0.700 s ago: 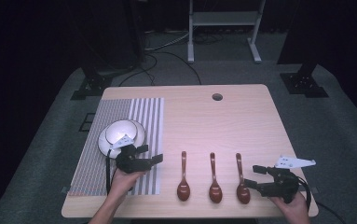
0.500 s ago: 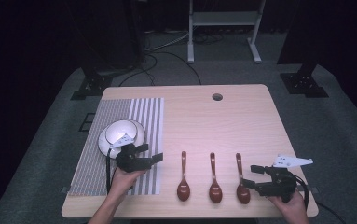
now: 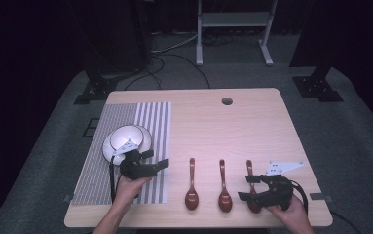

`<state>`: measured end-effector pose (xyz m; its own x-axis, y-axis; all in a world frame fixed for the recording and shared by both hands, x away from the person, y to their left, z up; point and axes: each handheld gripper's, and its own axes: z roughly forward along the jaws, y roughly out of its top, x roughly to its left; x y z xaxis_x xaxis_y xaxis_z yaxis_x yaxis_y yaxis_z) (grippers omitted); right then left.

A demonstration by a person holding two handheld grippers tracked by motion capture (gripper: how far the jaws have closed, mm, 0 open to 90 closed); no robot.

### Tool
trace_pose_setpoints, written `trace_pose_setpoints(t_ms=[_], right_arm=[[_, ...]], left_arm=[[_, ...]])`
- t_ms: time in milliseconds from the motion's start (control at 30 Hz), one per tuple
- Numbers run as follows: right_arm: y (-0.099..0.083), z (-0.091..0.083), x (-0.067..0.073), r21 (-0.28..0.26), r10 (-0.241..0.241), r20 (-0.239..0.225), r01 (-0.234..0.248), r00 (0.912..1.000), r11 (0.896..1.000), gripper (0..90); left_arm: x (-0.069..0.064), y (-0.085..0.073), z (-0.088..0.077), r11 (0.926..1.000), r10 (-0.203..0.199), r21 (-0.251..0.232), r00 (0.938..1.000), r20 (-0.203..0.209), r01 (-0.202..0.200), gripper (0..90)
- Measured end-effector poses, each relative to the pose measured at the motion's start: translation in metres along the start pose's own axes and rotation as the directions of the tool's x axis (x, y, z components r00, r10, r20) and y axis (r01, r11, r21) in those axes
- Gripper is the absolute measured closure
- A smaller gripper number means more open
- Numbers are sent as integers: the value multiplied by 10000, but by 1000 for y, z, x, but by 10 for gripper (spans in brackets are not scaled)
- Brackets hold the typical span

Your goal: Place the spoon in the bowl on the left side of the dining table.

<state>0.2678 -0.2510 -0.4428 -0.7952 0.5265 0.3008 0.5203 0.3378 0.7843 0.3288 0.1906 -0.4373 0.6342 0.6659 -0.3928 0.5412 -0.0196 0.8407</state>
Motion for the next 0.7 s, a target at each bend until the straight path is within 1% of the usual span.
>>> trace_pose_setpoints(t_ms=[67,233,267,300,367,400,467,500,700], right_arm=[[3,3,3,56,-82,-118,82,9999,10000,214],[11,10,7,189,-238,-335,244,9992,9995,209],[12,11,8,224,-257,-385,265,9989,9994,209],[17,16,11,352,-372,-503,390,9980,9986,207],[18,18,12,398,-405,-543,427,9977,9983,207],[23,23,15,506,-513,-693,549,9963,9972,208],[25,25,16,554,-540,-759,583,9957,9968,207],[30,29,19,657,-646,-906,707,9938,9953,208],[42,41,28,939,-1044,-1239,1164,9868,9888,209]], left_arm=[[0,0,0,10000,54,19,10000,15,-54,66],[0,-1,0,10000,-14,72,10000,46,14,66],[0,-1,0,10000,-8,73,10000,23,8,66],[0,-1,-1,9999,11,101,10000,-18,-11,66],[-1,0,0,9999,18,105,10000,-65,-17,66],[-1,0,0,9999,29,105,10000,-58,-29,66],[-1,-1,0,9999,41,135,10000,-37,-41,66],[-1,-1,1,9999,38,161,10000,-36,-37,66],[-1,-1,1,9998,-2,173,10000,-45,3,66]])
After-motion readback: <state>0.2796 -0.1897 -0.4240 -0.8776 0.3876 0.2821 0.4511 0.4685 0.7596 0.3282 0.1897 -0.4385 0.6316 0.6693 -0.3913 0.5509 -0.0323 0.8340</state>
